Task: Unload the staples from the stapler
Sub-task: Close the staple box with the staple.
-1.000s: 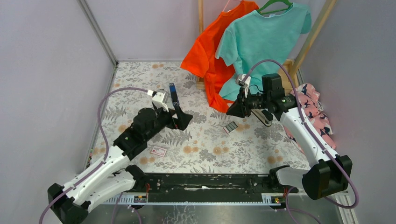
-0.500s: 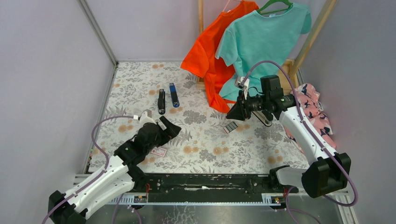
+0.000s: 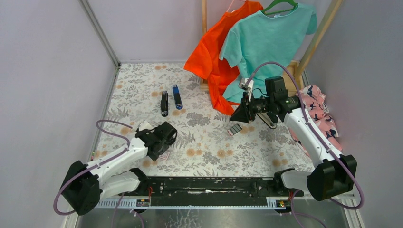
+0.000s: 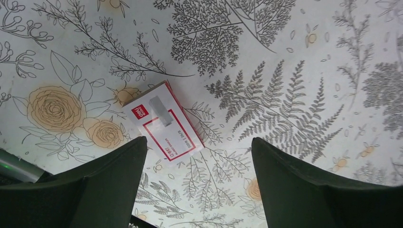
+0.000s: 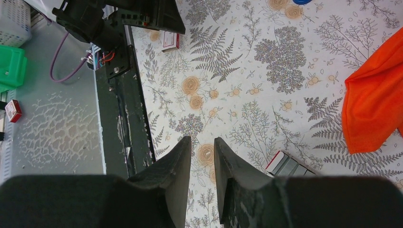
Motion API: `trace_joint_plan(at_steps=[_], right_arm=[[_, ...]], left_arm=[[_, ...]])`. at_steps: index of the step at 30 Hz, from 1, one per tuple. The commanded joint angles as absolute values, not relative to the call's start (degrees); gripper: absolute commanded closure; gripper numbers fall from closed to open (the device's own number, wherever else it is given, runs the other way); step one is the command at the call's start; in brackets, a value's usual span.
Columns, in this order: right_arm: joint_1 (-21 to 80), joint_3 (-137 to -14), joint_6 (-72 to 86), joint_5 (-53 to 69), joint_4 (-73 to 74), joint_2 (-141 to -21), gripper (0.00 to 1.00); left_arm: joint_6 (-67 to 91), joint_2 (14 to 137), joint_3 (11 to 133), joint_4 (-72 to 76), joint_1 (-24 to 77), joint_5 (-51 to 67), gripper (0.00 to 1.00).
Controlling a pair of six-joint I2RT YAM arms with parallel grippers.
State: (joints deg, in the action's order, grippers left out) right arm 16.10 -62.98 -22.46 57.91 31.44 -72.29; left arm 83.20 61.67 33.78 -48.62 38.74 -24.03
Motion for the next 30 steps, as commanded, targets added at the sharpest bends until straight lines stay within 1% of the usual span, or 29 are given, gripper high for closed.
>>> trace_joint_plan(at_steps=[1, 5, 9, 12, 20, 25, 30], right_arm=[[16.0, -64.6, -22.6, 57.8, 31.2, -73.0, 0.68], [16.0, -64.7, -22.9, 57.5, 31.5, -73.0, 0.68], [16.0, -64.7, -23.0, 57.5, 31.5, -73.1, 0.68], [16.0, -64.7, -23.2, 57.4, 31.7, -73.1, 0.68], [16.0, -64.7, -23.4, 56.8, 31.7, -72.7, 0.68], [16.0, -64.7, -23.5, 56.6, 31.7, -72.4, 0.68], [16.0, -64.7, -23.6, 56.3, 31.8, -71.9, 0.68]], left_arm=[[88.0, 59.6, 35.5, -55.7, 39.4, -28.4, 0.11], [92.0, 57.1, 30.9, -53.2, 39.4, -26.0, 0.09], [94.3, 56.3, 29.8, -52.6, 39.4, -25.9, 0.04], [95.3, 56.8, 29.0, -51.0, 39.3, -25.8, 0.04], [94.3, 64.9, 30.5, -46.2, 38.1, -22.6, 0.07], [92.6, 69.3, 30.8, -41.7, 36.7, -20.4, 0.13], [90.5, 73.8, 34.3, -42.6, 34.7, -19.9, 0.19]])
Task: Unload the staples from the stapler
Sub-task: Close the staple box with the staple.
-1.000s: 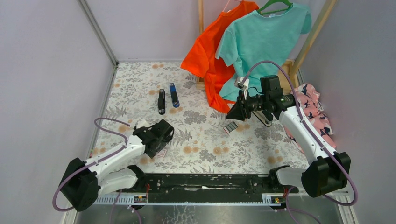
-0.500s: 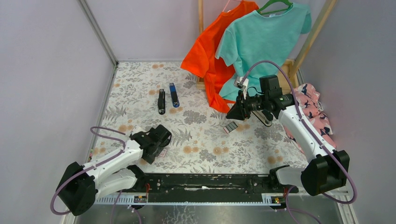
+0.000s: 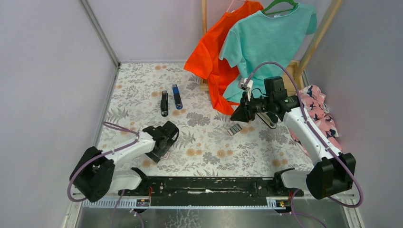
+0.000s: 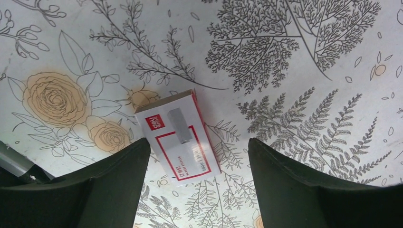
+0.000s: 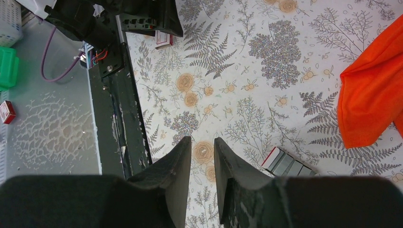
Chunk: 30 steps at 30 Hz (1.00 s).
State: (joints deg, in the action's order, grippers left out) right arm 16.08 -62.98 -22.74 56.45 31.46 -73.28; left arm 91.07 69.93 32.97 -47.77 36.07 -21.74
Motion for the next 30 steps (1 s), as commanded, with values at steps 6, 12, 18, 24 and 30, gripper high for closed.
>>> trace_joint_plan(at_steps=[6, 12, 18, 24, 30], right_arm=[[16.0, -64.8, -24.1, 56.0, 32.0, -71.3, 0.68], [15.9, -65.1, -24.8, 55.3, 32.4, -70.8, 0.68], [15.3, -65.1, -25.1, 54.8, 32.6, -70.8, 0.68], [14.6, -65.1, -25.3, 54.6, 32.7, -71.0, 0.68], [14.0, -65.2, -25.9, 54.6, 33.0, -71.6, 0.68]], left_arm=[[88.5, 80.3, 38.2, -40.9, 34.4, -16.6, 0.23], [84.8, 89.9, 45.0, -35.2, 35.1, -11.7, 0.24], [85.4, 98.4, 53.6, -30.3, 39.2, -9.2, 0.31], [84.6, 104.6, 60.5, -26.9, 41.9, -7.5, 0.32], [77.0, 98.3, 58.9, -24.1, 43.0, -9.9, 0.22]])
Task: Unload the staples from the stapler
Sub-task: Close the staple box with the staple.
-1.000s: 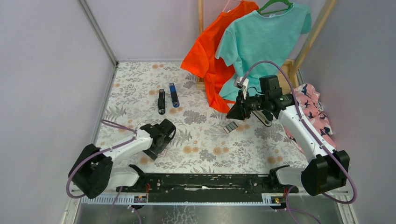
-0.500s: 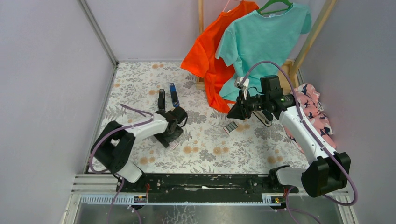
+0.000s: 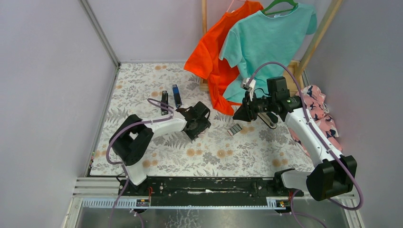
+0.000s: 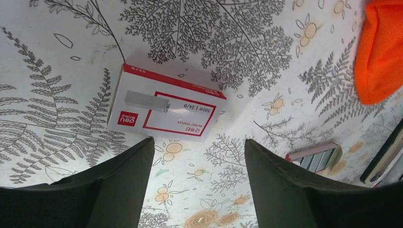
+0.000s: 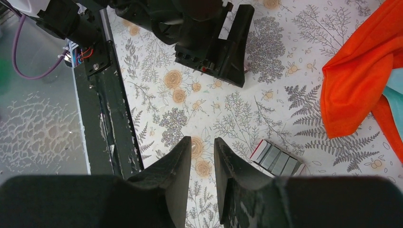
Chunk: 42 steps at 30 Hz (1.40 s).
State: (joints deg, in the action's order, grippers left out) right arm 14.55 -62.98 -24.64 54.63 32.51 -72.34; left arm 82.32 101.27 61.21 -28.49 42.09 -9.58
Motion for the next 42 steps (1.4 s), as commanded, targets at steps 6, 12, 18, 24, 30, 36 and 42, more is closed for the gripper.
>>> trace_joint_plan(at_steps=[6, 12, 18, 24, 30, 36, 42], right_arm=[[12.9, -65.4, -27.2, 54.6, 34.1, -73.1, 0.68], [10.9, -66.5, -30.6, 57.3, 37.1, -75.5, 0.68], [10.4, -65.9, -33.9, 61.2, 37.2, -75.0, 0.67], [10.4, -66.0, -66.8, 69.5, 52.8, -77.8, 0.43], [10.5, -66.3, -73.4, 68.9, 56.1, -81.8, 0.42], [10.4, -62.1, -70.5, 62.9, 49.6, -78.1, 0.4], [10.4, -61.6, -70.4, 62.3, 49.0, -76.9, 0.4]], left_arm=[[54.7, 84.4, 47.9, -14.0, 44.0, -10.5, 0.2], [23.3, 63.4, 24.9, 21.1, 43.9, 0.2, 0.01], [7.2, 68.0, 12.3, 57.3, 42.3, 2.1, 0.0], [0.2, 75.8, 16.9, 53.3, 35.0, 14.9, 0.03], [1.9, 81.4, 18.1, 55.6, 26.9, 33.5, 0.01], [0.4, 83.2, 21.5, 49.0, 26.7, 31.6, 0.0], [-10.5, 72.8, 20.4, 39.8, 25.9, 34.7, 0.0]])
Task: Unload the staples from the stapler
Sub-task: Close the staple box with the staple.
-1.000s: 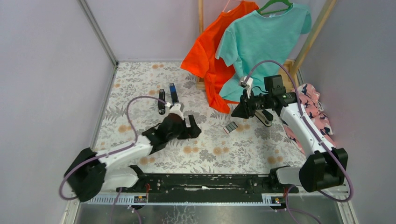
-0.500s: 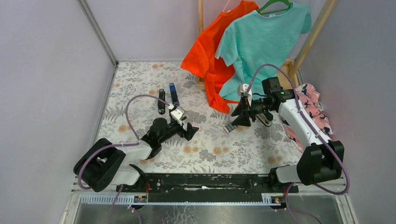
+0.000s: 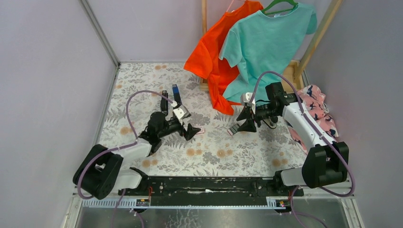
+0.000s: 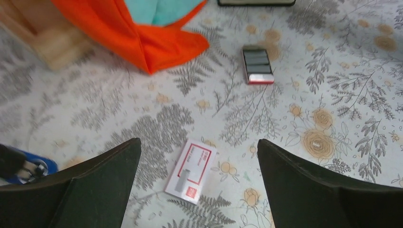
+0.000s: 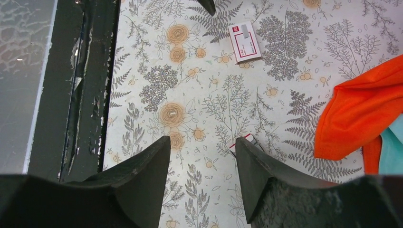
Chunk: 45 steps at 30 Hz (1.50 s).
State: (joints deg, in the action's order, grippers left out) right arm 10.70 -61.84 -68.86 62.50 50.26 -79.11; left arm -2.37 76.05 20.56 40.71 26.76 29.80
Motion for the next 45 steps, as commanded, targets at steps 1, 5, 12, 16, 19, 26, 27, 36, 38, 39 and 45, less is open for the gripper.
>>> trace_joint_plan(at_steps=[1, 5, 12, 16, 19, 26, 27, 36, 38, 39, 45], right_arm=[[10.4, -61.4, -70.5, 62.4, 49.1, -76.8, 0.4], [10.4, -60.7, -71.4, 62.3, 49.1, -75.8, 0.4], [10.4, -60.4, -71.9, 62.1, 49.4, -74.7, 0.39], [10.4, -61.1, -72.8, 62.9, 50.9, -75.2, 0.39], [10.4, -60.8, -73.1, 62.9, 51.0, -74.8, 0.39], [10.4, -60.6, -73.1, 63.4, 51.0, -74.5, 0.39], [10.4, -60.4, -73.1, 63.3, 50.9, -74.5, 0.39], [10.4, -60.2, -72.2, 62.9, 50.1, -74.8, 0.4], [10.4, -60.0, -72.2, 62.9, 50.0, -74.9, 0.4], [10.4, -60.0, -72.2, 63.0, 50.0, -74.9, 0.4], [10.4, -60.0, -72.2, 63.0, 50.0, -75.1, 0.4]], left_arm=[[-8.1, 74.8, 21.2, 41.0, 25.8, 34.9, 0.0], [-12.3, 80.7, 25.4, 35.3, 25.4, 38.7, 0.0], [-4.2, 82.4, 34.5, 19.5, 25.7, 34.3, 0.06], [9.6, 78.4, 40.3, 8.8, 25.8, 23.4, 0.04], [18.0, 76.3, 39.2, 5.8, 25.7, 16.3, 0.11], [25.5, 80.4, 39.8, -3.2, 25.7, 7.8, 0.39], [25.7, 81.1, 40.0, -3.5, 25.7, 7.4, 0.4], [26.0, 91.3, 43.9, -4.1, 25.6, 10.4, 0.4], [26.1, 92.6, 44.6, -4.4, 25.6, 11.4, 0.41], [26.3, 93.0, 44.8, -4.5, 25.6, 11.9, 0.42], [27.3, 94.5, 45.2, -4.4, 25.8, 18.0, 0.56]])
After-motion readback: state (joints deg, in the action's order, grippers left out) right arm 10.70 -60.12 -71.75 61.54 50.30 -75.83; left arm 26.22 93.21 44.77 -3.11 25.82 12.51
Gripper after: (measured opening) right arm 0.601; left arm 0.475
